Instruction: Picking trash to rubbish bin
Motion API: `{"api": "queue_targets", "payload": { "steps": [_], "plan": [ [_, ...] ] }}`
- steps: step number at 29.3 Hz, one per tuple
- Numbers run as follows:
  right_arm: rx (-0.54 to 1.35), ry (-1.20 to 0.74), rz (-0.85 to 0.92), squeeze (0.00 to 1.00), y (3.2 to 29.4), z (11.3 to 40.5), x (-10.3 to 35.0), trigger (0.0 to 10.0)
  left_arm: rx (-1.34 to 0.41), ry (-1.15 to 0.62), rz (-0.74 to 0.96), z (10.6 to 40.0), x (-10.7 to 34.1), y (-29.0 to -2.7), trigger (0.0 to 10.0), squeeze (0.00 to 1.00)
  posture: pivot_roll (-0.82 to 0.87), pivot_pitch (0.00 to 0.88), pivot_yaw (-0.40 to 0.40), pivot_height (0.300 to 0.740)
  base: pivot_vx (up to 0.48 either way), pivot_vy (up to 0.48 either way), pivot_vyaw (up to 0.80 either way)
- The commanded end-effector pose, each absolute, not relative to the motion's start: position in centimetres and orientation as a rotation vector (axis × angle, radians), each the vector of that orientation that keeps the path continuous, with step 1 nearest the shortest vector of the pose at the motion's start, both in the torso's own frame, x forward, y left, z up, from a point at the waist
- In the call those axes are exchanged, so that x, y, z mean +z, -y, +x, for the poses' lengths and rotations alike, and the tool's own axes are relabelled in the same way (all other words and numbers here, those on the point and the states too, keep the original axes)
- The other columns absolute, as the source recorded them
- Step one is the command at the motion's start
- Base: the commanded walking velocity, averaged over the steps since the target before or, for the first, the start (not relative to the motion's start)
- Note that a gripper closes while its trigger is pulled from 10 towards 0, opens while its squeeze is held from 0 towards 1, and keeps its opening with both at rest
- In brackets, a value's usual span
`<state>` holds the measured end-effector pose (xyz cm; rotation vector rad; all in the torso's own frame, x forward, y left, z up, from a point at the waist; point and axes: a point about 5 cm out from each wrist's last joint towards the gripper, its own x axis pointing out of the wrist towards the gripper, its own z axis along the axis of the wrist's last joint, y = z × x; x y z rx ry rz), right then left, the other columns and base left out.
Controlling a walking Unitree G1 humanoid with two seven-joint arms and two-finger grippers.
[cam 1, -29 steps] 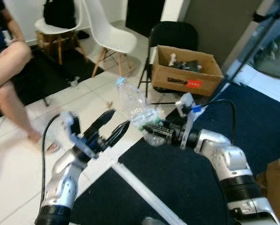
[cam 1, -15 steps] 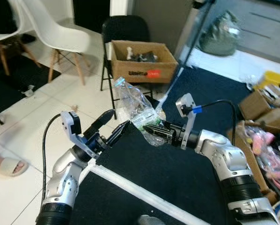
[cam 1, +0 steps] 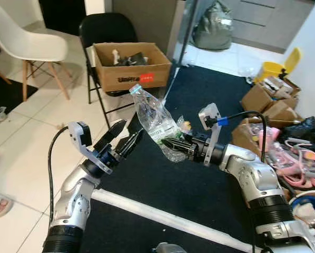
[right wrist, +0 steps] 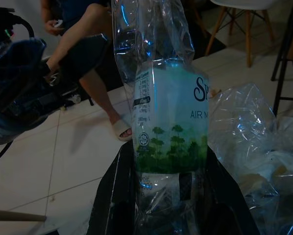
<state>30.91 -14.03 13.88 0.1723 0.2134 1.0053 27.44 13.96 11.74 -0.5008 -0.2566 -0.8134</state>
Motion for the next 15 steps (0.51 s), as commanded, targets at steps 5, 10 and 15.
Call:
{"api": "queue_targets", "payload": {
  "steps": [5, 10, 15],
  "plan": [
    [0.997, -0.194, 0.167, 0.00, 14.35, 31.00, 14.22, 10.0, -0.833, 0.271, -0.506, 27.33, 12.25, -13.48, 10.0, 0.00, 0.01, 0.000, -0.069, 0.740, 0.401, 0.000, 0.00],
    [0.997, -0.194, 0.171, 0.00, 14.34, 31.03, 14.25, 10.0, -0.837, 0.268, -0.507, 27.36, 12.37, -13.39, 10.0, 0.00, 0.01, 0.000, -0.069, 0.740, 0.480, 0.000, 0.00],
    [1.002, -0.215, 0.149, 0.00, 14.27, 31.02, 14.08, 10.0, -0.842, 0.265, -0.508, 27.36, 12.45, -13.32, 10.0, 0.00, 0.01, 0.000, -0.069, 0.740, 0.480, 0.000, -0.47]
  ]
}}
